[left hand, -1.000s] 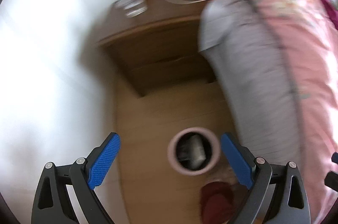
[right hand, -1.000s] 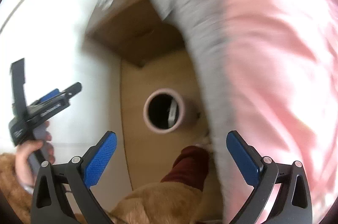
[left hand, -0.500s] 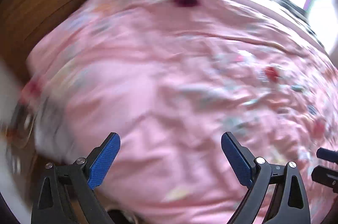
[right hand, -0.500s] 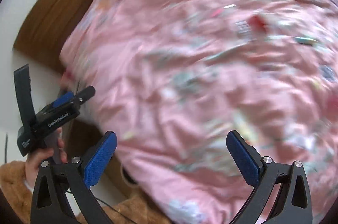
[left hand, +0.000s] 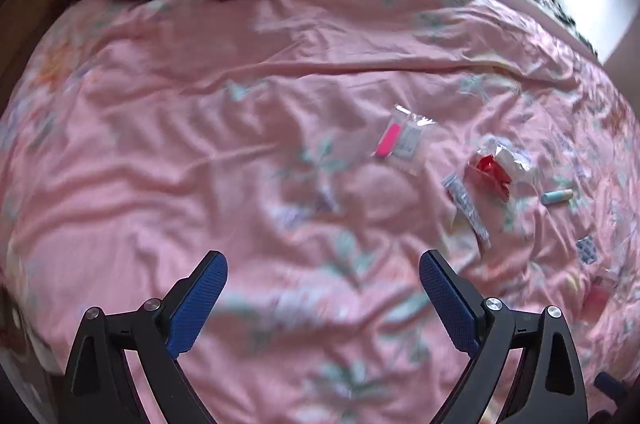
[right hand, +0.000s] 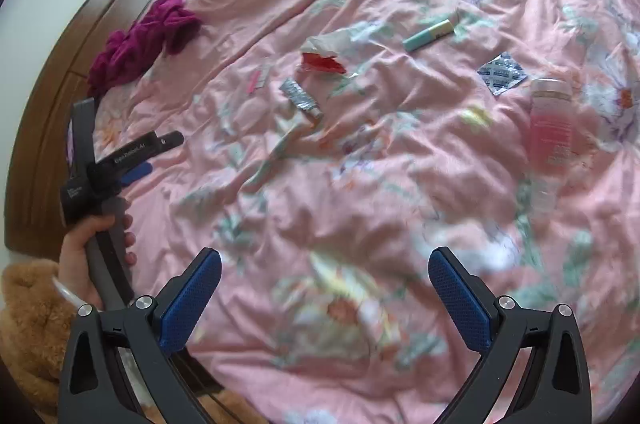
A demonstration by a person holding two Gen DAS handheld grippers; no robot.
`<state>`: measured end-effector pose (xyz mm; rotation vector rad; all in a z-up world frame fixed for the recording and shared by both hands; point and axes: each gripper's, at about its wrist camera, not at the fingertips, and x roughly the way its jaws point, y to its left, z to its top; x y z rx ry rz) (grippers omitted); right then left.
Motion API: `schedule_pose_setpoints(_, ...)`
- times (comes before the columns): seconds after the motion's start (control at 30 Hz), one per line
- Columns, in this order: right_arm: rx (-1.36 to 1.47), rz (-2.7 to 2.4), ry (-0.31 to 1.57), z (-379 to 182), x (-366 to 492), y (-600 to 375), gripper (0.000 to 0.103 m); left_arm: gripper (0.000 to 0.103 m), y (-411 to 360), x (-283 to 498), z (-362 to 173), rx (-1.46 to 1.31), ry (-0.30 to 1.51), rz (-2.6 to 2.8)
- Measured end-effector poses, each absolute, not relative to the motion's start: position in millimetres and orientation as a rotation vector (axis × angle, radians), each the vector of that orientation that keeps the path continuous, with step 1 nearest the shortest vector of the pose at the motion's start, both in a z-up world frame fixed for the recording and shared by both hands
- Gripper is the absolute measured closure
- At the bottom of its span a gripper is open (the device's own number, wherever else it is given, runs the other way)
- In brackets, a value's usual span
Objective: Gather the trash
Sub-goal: 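Move both tools back over the bed toward the ointment tube, then grasp the ointment tube with the right gripper while the left grasps the pink nail file packet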
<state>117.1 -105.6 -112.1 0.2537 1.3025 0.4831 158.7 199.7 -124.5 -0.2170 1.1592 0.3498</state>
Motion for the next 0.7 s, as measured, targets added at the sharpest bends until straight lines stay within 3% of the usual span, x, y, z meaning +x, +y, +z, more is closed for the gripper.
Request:
schedule_pose_setpoints(0.37,0.085,0.599,1.369,-178.2,266.3,14.5,0.000,0.006,197.3,228.0,-156.7,-0.055,1.221,0.258)
schedule_pose_setpoints(0.7,-0.102,0.573,1.471,-251.6,305.4,75.9,0.001,0.006,229.4,233.9,-179.2,-0.070,1.251,0.255)
